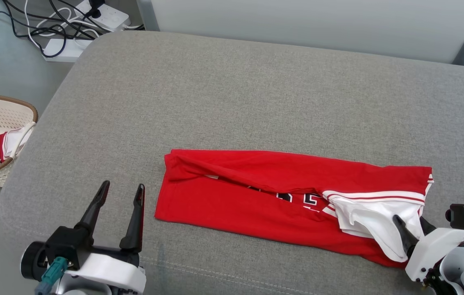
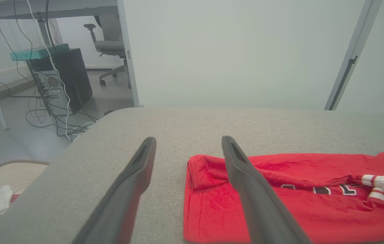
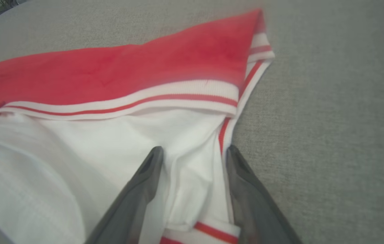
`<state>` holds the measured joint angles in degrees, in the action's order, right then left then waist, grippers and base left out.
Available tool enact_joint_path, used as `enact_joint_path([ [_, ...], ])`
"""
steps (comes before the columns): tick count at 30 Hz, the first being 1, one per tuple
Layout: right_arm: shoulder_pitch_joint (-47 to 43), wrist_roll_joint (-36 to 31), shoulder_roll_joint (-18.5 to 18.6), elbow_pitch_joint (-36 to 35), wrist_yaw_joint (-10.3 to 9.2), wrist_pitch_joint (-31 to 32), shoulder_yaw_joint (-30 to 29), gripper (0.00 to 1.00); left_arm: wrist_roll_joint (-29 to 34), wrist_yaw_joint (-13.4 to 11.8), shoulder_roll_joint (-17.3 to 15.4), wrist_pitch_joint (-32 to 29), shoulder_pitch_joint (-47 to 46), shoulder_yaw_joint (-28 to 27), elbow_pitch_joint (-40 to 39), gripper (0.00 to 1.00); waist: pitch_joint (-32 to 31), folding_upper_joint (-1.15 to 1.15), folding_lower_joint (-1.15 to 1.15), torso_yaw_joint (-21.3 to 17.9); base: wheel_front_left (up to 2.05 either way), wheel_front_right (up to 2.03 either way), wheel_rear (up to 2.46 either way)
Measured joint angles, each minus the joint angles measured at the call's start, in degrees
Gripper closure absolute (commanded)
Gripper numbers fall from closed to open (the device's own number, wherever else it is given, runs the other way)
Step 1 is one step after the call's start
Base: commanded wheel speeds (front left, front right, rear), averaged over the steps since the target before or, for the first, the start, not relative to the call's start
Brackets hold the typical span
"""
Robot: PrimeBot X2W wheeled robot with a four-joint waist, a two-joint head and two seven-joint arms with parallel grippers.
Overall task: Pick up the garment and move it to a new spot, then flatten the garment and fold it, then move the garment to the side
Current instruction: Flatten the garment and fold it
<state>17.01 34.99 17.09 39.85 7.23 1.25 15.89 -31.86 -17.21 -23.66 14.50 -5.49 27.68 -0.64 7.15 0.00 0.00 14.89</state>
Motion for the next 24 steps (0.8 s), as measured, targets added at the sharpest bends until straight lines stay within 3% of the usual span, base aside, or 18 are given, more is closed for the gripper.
enact_joint_path([
  [1, 0.29, 0.33, 0.05, 0.24, 0.0, 0.0, 0.2, 1.0, 0.41, 0.58, 0.58, 0.0, -0.05, -0.82, 0.23, 0.0, 0.1, 0.0, 0.0, 0.0, 0.0, 0.0, 0.0],
  [13, 1.49, 2.36, 1.65, 2.83, 0.57, -3.33, 1.04, 1.0, 5.47, 6.81, 6.32, 0.01, -1.85, -9.56, 4.93, 0.0, 0.62, 0.0, 0.0, -1.36, 0.0, 0.0, 0.0],
  [24, 1.49, 2.97, 3.85, 3.83, 0.57, -7.76, 1.8, 1.0, 10.98, 14.43, 7.53, 0.15, -3.18, -16.49, 9.67, 0.0, 1.11, 0.0, 0.0, -3.52, 0.0, 0.0, 0.0],
])
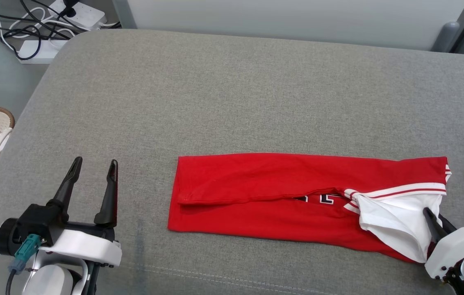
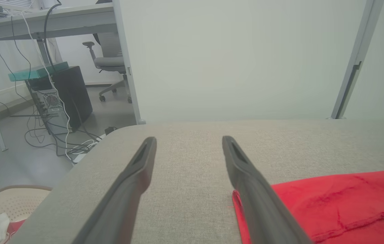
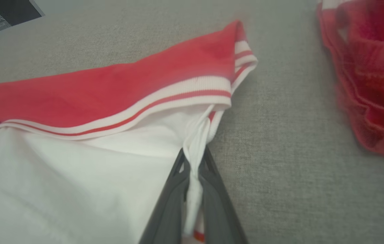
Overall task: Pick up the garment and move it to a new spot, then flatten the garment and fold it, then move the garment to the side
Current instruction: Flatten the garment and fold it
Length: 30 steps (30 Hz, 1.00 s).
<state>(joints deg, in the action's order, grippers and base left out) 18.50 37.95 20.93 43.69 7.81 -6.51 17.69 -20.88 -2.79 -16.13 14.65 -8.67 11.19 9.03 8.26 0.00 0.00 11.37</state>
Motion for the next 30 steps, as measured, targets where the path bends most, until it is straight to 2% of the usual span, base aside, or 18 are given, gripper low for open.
enact_joint_path([
  [9, 0.03, 1.47, 2.91, -1.55, -0.01, -2.97, 0.78, 1.0, 2.16, 2.81, 2.92, 0.0, 0.06, -2.33, 1.2, 0.0, -0.2, 0.0, 0.0, -1.1, 0.0, 0.0, 0.0],
  [14, 0.32, 1.98, 4.5, -9.79, -0.08, -3.38, -0.04, 1.0, 3.83, 3.76, 3.5, 0.0, 0.07, -3.96, 1.87, 0.0, -0.6, 0.0, 0.0, -1.33, 0.0, 0.0, 0.0],
  [17, 0.35, 2.03, 4.36, -17.14, -0.14, -0.36, 1.15, 1.0, 4.53, 3.98, 4.22, 0.0, 0.11, -4.63, 2.2, 0.0, -1.12, 0.0, 0.0, -1.53, 0.0, 0.0, 0.0],
  [20, 0.34, 1.24, 2.93, -24.43, -0.15, 3.78, 2.64, 1.0, 4.83, 4.58, 4.59, 0.0, 0.17, -4.98, 2.45, 0.0, -1.67, 0.0, 0.0, -1.56, 0.0, 0.0, 0.0],
  [24, 0.38, -1.66, -0.7, -30.74, -0.15, 9.09, 4.81, 1.0, 5.34, 5.34, 5.39, 0.0, 0.18, -5.22, 2.68, 0.0, -1.79, 0.0, 0.0, -1.01, 0.0, 0.0, 0.0],
  [27, 1.23, -4.24, -4.87, -32.03, -0.15, 12.16, 7.97, 1.0, 5.92, 5.84, 6.23, 0.0, 0.13, -5.19, 2.93, 0.0, -1.75, 0.0, 0.0, -0.26, 0.0, 0.0, 0.0],
  [30, 3.28, -6.35, -9.51, -30.32, -0.15, 13.15, 10.58, 1.0, 6.73, 6.34, 6.33, 0.0, 0.07, -5.19, 3.27, 0.0, -1.64, 0.0, 0.0, 0.71, 0.0, 0.0, 0.0],
])
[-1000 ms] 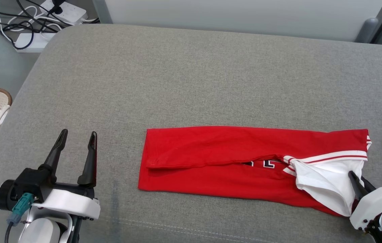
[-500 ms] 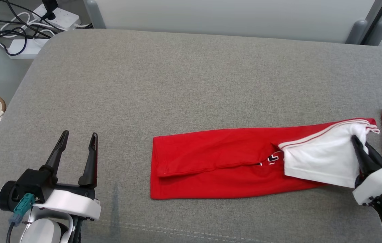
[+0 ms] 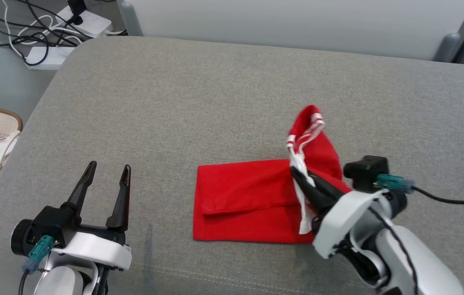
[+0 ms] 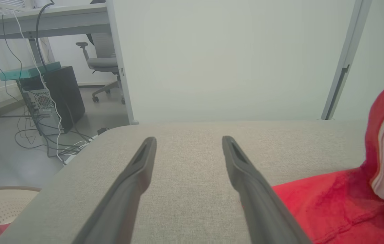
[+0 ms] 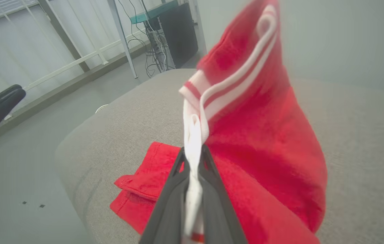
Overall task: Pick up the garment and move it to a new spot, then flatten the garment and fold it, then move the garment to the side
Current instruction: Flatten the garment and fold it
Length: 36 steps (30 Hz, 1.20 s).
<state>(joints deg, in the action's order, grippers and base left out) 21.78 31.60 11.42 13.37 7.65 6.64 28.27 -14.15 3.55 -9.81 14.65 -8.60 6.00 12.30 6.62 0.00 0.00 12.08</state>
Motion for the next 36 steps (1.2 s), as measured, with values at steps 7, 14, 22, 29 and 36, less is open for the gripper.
enact_joint_path([
  [7, 5.96, -2.31, -6.94, 12.27, 0.0, -0.99, 5.9, 1.0, 0.56, 1.0, 1.83, 0.0, -0.43, 0.55, 1.37, 0.0, 0.49, 0.0, 0.0, 3.11, 0.0, 0.0, 0.0],
  [14, 9.94, 1.26, -7.35, 20.56, 0.0, -4.54, 11.29, 1.0, 1.13, 2.02, 2.27, 0.0, -2.5, 0.8, 2.45, 0.0, 1.37, 0.0, 0.0, 6.37, 0.0, 0.0, 0.0],
  [22, 15.27, 10.37, -7.33, 26.35, -0.01, -7.61, 19.96, 0.65, 1.97, 3.01, 3.68, 0.0, -4.45, 2.03, 3.39, 0.0, 3.21, 0.0, 0.0, 8.57, 0.0, 0.0, 0.0],
  [29, 17.52, 16.94, -7.43, 26.15, 0.0, -10.8, 23.69, 0.0, 2.03, 3.3, 3.7, 0.0, -4.92, 2.07, 3.87, 0.0, 3.64, 0.0, 0.0, 7.97, 0.0, 0.0, 0.0],
  [36, 21.56, 15.99, -6.65, 23.9, 0.0, -19.92, 17.9, 0.0, 2.59, 3.5, 3.38, 0.0, -4.86, 0.01, 3.58, 0.0, 3.57, 0.0, 0.0, 3.98, 0.0, 0.0, 0.0],
])
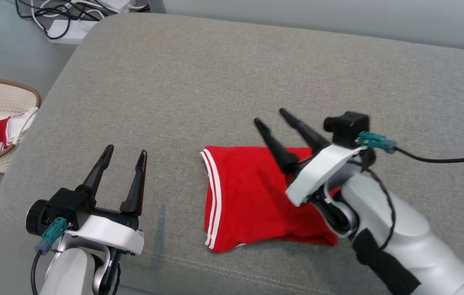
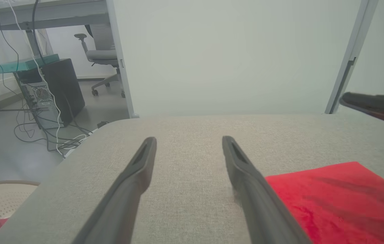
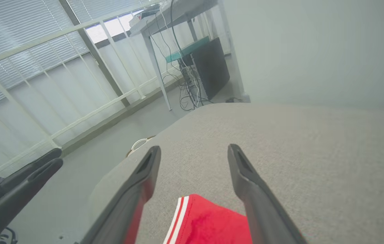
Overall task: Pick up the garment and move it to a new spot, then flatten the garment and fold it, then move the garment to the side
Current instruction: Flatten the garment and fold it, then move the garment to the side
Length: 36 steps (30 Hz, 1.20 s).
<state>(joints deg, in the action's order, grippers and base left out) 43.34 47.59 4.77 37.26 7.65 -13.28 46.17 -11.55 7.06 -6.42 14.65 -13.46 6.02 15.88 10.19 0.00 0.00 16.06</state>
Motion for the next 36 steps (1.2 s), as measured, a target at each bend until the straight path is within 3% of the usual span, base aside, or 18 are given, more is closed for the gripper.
enact_joint_path([
  [4, -0.88, -6.79, 6.12, -2.87, 0.0, -0.91, -7.83, 0.0, 0.53, -0.04, -0.11, 0.0, 0.14, -1.69, -0.49, 0.0, -0.14, 0.0, 0.0, -2.4, 0.0, 0.0, 0.0],
  [8, -7.36, -14.55, 10.23, -8.81, -0.01, -0.97, -19.22, 0.0, 0.54, -0.31, -0.2, 0.0, 0.2, -3.52, -0.78, 0.0, -0.34, 0.0, 0.0, -4.45, 0.0, 0.0, 0.0],
  [12, -17.17, -20.56, 9.57, -13.21, 0.0, -0.97, -26.62, 0.0, 0.54, -0.57, -0.25, 0.0, 0.48, -5.08, -0.82, 0.0, -0.88, 0.0, 0.0, -5.92, 0.0, 0.0, 0.0],
  [18, -27.05, -26.16, 6.39, -18.53, 0.0, -0.98, -32.7, 0.0, 0.57, -0.58, -0.74, 0.01, 2.38, -6.66, -0.94, 0.0, -1.43, 0.0, 0.0, -7.56, 0.0, 0.0, 0.0],
  [28, -30.03, -28.46, 4.21, -19.06, 0.0, -0.98, -33.14, 0.0, 1.0, -0.58, -1.66, 0.0, 3.82, -7.43, -1.3, 0.0, -1.61, 0.0, 0.0, -8.59, 0.0, 0.0, 0.0],
  [36, -24.04, -20.86, 4.54, -8.38, 0.0, 3.43, -23.07, 0.0, 1.51, -0.57, -1.34, 0.0, 3.77, -5.91, -1.55, 0.0, -1.19, 0.0, 0.0, -7.34, 0.0, 0.0, 0.0],
])
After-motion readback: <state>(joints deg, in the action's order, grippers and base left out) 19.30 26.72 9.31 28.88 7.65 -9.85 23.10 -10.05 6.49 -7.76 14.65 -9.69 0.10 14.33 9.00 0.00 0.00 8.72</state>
